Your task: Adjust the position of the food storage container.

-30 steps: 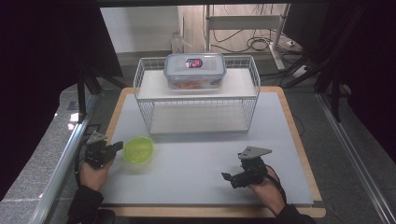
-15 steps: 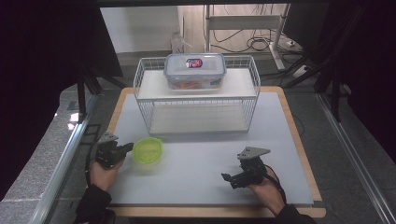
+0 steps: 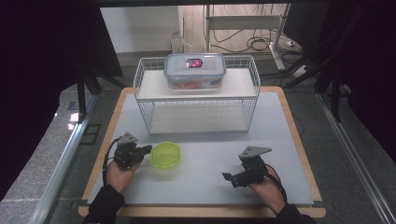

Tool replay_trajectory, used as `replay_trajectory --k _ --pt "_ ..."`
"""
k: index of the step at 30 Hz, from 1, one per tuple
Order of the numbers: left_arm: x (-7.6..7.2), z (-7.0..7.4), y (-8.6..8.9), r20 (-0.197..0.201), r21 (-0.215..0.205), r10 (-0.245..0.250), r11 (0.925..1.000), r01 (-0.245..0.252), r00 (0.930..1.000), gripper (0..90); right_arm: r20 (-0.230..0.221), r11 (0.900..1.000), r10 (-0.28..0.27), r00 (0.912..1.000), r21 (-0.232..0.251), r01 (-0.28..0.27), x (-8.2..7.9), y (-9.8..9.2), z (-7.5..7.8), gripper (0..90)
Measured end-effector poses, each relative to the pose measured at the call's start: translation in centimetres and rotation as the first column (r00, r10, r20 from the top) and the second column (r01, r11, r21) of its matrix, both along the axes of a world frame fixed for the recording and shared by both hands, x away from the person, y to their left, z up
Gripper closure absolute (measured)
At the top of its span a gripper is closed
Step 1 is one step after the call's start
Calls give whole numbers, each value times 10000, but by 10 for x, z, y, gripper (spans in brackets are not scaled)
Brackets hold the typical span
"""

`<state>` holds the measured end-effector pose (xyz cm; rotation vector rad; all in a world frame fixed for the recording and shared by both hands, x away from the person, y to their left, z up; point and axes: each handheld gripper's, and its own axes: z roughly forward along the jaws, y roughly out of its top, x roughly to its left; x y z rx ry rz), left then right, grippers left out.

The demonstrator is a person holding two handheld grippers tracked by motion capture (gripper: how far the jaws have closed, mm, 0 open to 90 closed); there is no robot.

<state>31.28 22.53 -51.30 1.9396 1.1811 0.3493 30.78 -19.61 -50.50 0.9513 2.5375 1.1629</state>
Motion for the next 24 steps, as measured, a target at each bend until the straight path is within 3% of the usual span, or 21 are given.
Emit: replay_trajectory --k 11,24 --pt "-7 2 -26 -206 -64 -774 9970 773 9968 897 68 9999 5 10000 -134 -4 1 -2 0 23" --pt "-21 3 -48 -366 -147 -1509 9885 1504 9879 898 45 9998 -48 10000 -197 49 1 -3 1 24"
